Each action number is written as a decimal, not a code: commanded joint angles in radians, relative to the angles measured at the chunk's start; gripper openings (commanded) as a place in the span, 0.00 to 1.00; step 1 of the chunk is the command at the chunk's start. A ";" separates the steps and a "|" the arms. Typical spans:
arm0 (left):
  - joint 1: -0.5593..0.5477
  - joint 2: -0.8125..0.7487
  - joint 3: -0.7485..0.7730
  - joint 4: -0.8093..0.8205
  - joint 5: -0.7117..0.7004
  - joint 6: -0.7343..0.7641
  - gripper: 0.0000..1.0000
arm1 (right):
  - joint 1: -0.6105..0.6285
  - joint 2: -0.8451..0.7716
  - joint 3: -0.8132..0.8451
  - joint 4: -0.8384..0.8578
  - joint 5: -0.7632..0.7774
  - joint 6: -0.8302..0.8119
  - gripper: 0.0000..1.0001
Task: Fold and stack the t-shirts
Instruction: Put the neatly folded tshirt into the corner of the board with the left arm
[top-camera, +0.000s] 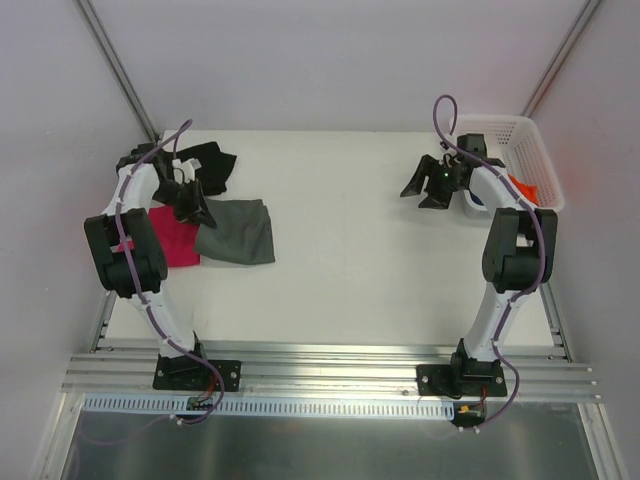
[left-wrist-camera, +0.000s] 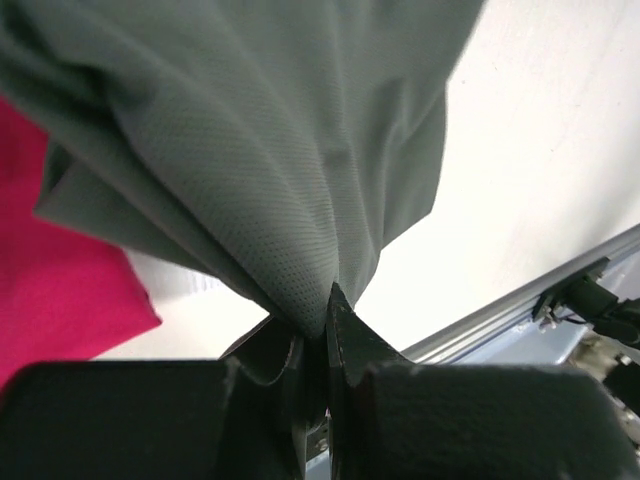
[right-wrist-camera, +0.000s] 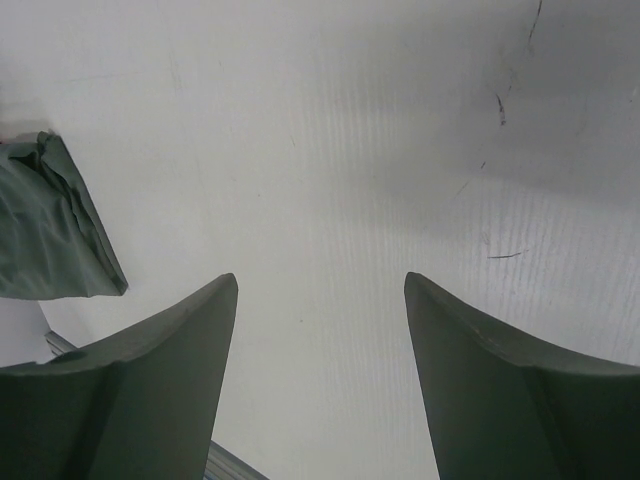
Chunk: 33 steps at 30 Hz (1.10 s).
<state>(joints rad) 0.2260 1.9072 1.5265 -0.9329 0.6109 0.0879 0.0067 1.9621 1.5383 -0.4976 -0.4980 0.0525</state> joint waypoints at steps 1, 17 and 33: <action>0.016 -0.108 0.043 -0.084 -0.033 0.065 0.00 | -0.033 -0.074 -0.004 0.021 -0.036 0.020 0.72; 0.190 -0.168 0.081 -0.139 -0.054 0.098 0.00 | -0.070 -0.068 -0.023 0.042 -0.070 0.081 0.71; 0.249 -0.142 0.187 -0.158 -0.046 0.081 0.00 | -0.068 -0.109 -0.075 0.074 -0.068 0.098 0.71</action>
<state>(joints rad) 0.4599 1.7691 1.6573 -1.0603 0.5472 0.1574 -0.0593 1.9198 1.4639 -0.4488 -0.5442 0.1379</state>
